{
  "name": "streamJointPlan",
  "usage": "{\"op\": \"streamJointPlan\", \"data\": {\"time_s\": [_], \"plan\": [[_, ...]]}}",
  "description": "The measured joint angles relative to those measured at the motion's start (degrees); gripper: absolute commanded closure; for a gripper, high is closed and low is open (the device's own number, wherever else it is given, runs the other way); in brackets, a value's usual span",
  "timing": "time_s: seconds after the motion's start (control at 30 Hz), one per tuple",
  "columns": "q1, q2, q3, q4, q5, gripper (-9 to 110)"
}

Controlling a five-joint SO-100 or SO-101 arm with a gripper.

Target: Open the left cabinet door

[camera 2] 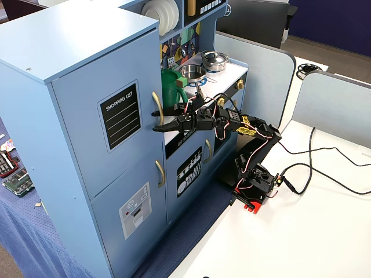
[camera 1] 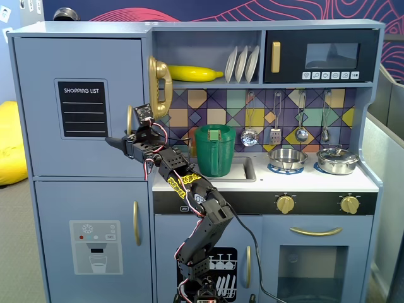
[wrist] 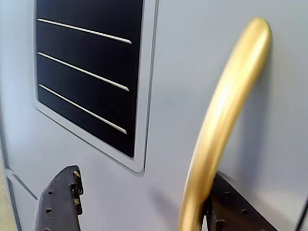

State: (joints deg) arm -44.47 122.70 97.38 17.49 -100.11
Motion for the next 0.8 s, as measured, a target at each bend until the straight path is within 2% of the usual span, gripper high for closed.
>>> {"op": "streamJointPlan", "data": {"time_s": [0.17, 0.57, 0.8], "plan": [[-3.3, 1.0, -0.6, 2.1, -2.4, 82], [-16.8, 17.5, 0.7, 18.4, -7.2, 84], [-18.9, 22.5, 0.7, 22.1, -9.1, 85]]}}
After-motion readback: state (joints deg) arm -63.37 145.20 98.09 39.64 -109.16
